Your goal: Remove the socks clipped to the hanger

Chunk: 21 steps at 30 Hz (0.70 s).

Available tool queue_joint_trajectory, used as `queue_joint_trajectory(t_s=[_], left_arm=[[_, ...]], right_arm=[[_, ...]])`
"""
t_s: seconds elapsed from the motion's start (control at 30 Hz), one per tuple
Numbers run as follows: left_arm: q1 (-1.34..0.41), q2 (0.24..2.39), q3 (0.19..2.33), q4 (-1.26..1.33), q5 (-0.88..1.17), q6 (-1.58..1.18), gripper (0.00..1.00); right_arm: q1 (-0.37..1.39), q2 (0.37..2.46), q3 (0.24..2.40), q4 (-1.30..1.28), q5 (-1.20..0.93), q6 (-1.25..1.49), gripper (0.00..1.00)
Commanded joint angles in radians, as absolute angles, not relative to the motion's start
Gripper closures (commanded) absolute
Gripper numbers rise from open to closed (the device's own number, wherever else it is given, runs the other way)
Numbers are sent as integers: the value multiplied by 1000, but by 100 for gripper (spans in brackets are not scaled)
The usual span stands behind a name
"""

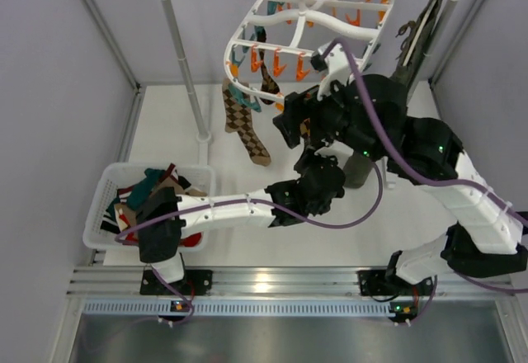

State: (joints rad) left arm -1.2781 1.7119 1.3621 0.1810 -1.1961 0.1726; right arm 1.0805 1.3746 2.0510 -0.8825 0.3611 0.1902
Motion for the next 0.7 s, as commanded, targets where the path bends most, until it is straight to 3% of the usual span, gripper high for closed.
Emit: queue_joint_trajectory(t_s=[0.0, 0.27, 0.67], left_arm=[[-1279, 1741, 1422, 227, -1216, 229, 100], [-1261, 1770, 1442, 227, -1235, 241, 100], [-1262, 1755, 1427, 227, -1220, 224, 100]], right_arm=[[1164, 1419, 2137, -920, 563, 141, 14], [1298, 1551, 2178, -927, 966, 81, 19], [1321, 1586, 2054, -795, 1084, 60, 31]])
